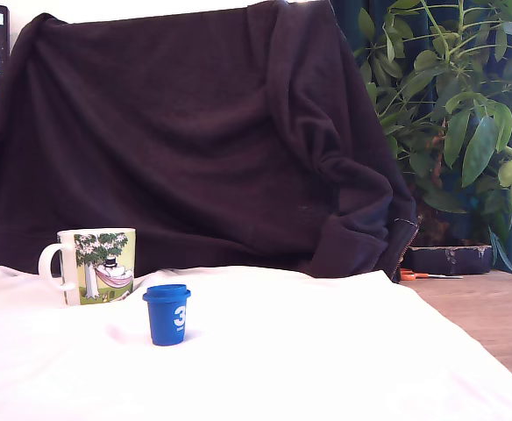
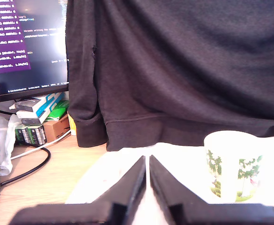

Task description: Pick the blue coffee capsule and place it inside the green coffee cup

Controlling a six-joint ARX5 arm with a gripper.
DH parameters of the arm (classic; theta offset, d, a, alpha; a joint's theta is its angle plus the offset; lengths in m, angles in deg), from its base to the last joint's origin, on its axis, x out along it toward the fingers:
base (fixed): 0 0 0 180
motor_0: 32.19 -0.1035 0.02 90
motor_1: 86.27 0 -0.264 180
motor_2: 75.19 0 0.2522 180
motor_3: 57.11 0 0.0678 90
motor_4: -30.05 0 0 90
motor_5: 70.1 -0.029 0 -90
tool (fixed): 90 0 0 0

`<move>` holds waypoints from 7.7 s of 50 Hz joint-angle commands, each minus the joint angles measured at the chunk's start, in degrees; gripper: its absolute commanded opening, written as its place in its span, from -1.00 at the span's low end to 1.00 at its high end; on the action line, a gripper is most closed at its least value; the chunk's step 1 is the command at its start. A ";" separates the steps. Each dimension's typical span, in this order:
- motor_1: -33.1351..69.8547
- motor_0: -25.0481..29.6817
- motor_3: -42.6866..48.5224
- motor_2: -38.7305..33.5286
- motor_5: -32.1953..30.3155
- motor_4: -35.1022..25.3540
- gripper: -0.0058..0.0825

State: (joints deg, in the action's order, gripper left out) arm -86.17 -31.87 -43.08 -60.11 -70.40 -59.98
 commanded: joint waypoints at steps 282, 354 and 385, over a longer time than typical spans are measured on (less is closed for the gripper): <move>90.86 10.86 -36.48 32.37 -4.00 -17.40 0.42; 51.63 2.27 -2.01 32.98 0.48 -15.63 -0.92; 48.52 2.25 0.37 32.98 0.46 -15.34 -0.92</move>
State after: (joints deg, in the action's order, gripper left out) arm -37.48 -29.45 -42.29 -26.91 -70.24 -75.28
